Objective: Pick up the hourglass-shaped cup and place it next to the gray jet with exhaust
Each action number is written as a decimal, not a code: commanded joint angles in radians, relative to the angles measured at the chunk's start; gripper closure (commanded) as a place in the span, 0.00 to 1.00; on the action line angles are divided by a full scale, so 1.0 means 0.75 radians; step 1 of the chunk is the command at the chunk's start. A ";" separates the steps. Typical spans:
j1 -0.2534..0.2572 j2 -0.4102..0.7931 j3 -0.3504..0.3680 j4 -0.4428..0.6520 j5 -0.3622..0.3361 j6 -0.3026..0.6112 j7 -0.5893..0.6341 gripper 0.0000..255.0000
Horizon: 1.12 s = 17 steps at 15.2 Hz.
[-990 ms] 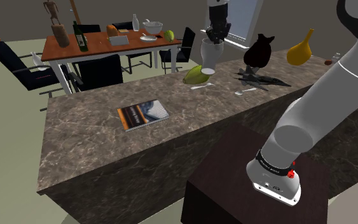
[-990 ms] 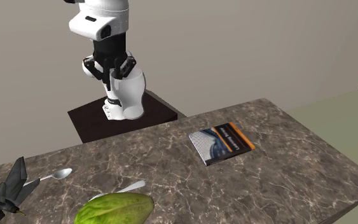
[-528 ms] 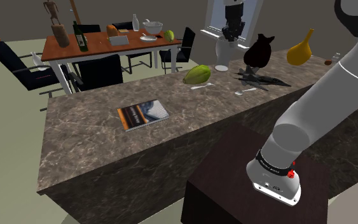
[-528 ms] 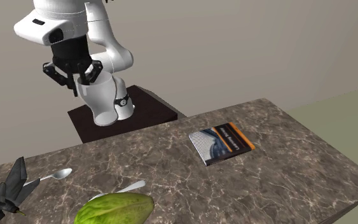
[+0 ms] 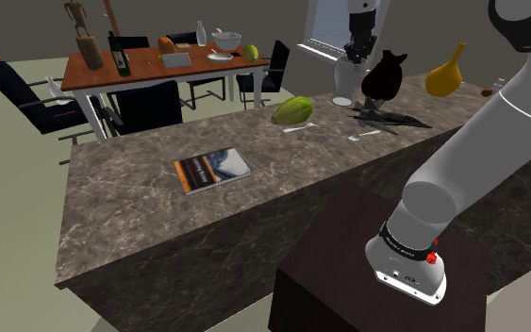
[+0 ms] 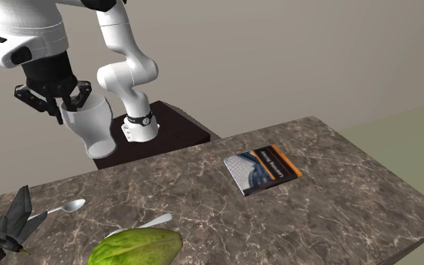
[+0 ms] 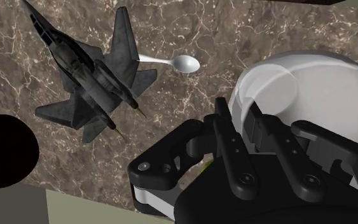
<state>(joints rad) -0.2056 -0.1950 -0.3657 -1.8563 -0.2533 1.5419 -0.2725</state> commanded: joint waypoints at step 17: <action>-0.011 0.006 -0.023 -0.316 -0.014 0.320 0.050 1.00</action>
<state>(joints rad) -0.2124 -0.1907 -0.3807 -2.0805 -0.2625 1.7675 -0.2353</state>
